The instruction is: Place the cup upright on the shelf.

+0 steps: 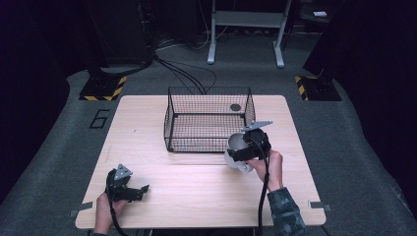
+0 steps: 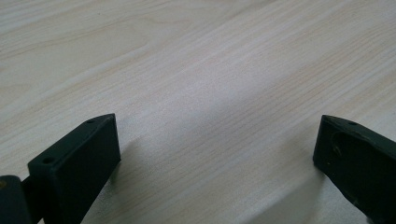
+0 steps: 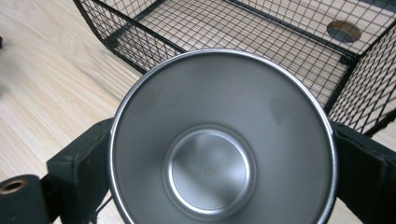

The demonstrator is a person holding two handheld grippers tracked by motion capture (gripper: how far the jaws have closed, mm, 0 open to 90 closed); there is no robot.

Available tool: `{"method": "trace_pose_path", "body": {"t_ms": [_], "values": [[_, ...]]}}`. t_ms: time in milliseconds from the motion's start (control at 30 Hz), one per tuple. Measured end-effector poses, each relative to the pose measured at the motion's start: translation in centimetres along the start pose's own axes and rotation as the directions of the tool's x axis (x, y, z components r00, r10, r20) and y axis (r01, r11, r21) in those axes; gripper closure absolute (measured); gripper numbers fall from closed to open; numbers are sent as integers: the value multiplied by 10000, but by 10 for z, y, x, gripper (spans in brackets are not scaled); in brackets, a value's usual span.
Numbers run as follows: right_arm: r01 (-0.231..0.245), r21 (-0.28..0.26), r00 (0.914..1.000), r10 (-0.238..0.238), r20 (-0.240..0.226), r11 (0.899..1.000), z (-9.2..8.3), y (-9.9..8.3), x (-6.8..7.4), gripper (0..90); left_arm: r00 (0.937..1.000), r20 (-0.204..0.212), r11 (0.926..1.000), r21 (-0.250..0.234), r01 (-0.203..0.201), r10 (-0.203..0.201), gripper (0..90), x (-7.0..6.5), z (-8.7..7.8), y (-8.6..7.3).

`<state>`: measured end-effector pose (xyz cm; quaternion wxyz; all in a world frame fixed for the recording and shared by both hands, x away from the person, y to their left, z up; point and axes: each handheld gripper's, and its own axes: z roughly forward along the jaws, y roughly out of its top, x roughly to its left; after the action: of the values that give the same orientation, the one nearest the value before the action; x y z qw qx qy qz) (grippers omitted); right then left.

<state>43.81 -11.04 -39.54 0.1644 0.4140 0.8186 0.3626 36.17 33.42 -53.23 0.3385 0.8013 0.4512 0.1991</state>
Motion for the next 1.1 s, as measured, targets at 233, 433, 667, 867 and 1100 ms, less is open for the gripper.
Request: {"method": "trace_pose_path", "body": {"t_ms": [233, 433, 667, 867, 1100], "values": [[305, -50, 9994, -306, -157, 9995, -10, 13, 3, 58, 10000, 4, 10000, -13, 13, -13, 6, 0, 0, 0], [388, -283, 9989, -396, -257, 9988, -18, 26, 2, 58, 10000, 0, 10000, -9, -1, 1, 6, 0, 0, 0], [453, -343, 9987, -461, -239, 9984, -25, 39, 0, 57, 10000, -3, 10000, 3, -16, 16, 6, 0, 0, 0], [566, -332, 9981, -573, -205, 9978, -26, 51, -2, 58, 10000, 1, 10000, -1, 3, -3, 6, 0, 0, 0], [640, -395, 9979, -644, -80, 9972, -26, 67, -5, 58, 10000, 1, 10000, -3, -1, 1, 6, 0, 0, 0]]}}
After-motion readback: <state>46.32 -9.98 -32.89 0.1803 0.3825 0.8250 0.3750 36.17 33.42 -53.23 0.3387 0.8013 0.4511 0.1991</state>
